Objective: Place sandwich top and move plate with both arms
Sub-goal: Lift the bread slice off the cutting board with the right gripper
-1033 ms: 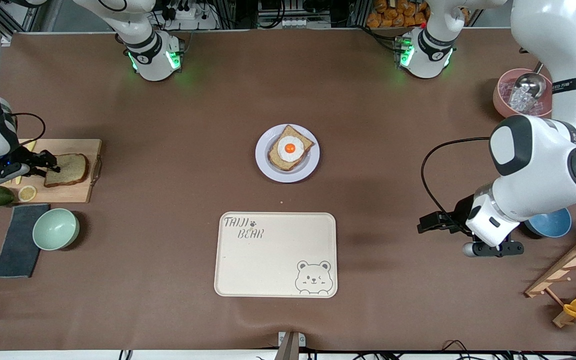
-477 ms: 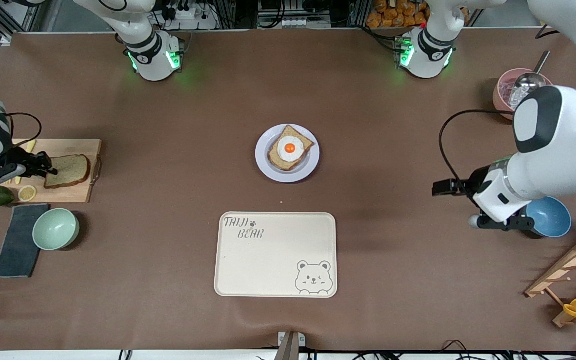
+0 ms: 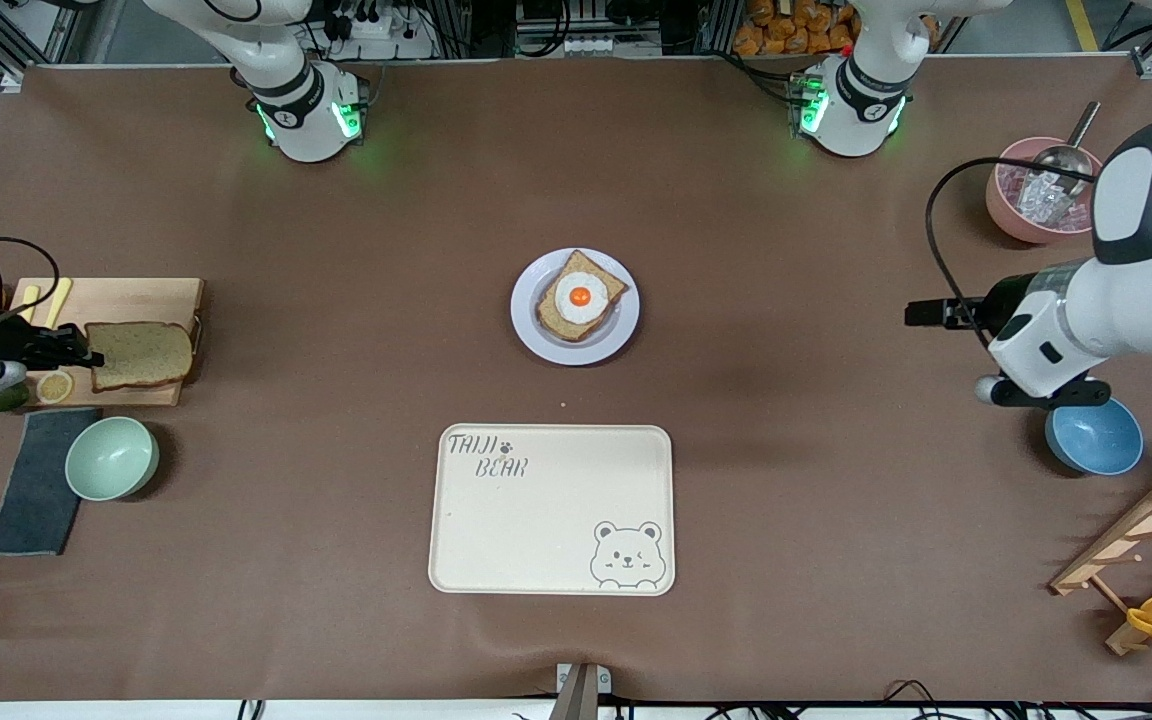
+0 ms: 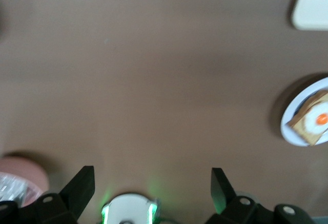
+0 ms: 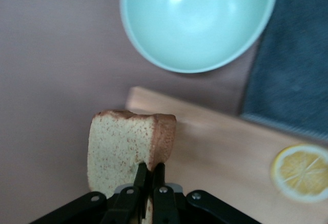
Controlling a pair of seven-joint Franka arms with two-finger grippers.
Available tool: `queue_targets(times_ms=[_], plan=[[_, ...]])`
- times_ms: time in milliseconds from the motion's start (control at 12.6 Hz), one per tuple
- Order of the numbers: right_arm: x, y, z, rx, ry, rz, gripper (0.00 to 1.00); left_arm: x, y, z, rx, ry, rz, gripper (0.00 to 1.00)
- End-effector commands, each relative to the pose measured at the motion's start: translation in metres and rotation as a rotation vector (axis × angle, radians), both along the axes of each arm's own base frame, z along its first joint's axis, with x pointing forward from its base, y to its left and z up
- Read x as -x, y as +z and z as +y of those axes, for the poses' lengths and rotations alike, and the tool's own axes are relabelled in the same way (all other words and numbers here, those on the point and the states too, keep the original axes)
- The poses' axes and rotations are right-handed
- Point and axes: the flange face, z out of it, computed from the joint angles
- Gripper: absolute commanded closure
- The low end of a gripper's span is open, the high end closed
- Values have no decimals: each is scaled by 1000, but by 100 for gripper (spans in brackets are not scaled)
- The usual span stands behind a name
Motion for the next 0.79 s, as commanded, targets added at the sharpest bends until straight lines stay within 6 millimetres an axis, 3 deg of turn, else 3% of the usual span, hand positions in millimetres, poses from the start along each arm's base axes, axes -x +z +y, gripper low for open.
queue_targets(times_ms=[0, 79, 397, 715], plan=[[-13, 44, 32, 3, -74, 92, 100, 20, 15, 6, -45, -6, 66, 0], [-20, 51, 53, 9, -99, 109, 100, 22, 17, 13, -45, 5, 68, 0], [-35, 96, 164, 27, -223, 221, 100, 9, 2, -4, -32, -13, 37, 0], [-44, 111, 261, 72, -327, 277, 100, -13, -10, -25, 20, -16, -74, 0]])
